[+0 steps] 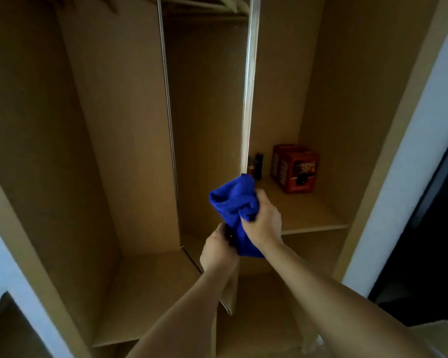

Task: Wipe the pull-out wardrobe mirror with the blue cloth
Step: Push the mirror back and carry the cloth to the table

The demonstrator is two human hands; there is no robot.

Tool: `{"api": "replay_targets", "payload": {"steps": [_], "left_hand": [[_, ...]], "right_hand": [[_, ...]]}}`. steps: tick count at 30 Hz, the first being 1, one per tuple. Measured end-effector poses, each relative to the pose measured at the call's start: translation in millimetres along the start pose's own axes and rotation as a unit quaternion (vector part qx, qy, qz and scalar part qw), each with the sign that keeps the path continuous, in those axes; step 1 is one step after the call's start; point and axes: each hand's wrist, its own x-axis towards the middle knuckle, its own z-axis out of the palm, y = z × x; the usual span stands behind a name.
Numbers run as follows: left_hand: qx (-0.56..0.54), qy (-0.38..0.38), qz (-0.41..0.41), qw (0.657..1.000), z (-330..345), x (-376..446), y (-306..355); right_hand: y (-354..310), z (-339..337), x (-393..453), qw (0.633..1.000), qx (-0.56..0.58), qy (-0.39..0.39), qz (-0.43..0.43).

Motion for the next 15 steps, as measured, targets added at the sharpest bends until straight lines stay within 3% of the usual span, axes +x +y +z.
{"api": "replay_targets", "payload": {"steps": [8,15], "left_hand": [[0.034,0.007,-0.052,0.998,-15,-5,-27],[0.121,0.015,-0.123,0.985,-37,-11,-50]], "right_hand": [[-20,25,-27,1.0,-0.003,-0.018,-0.013],[-22,51,-46,0.981,-0.139,-0.119,-0.067]]}}
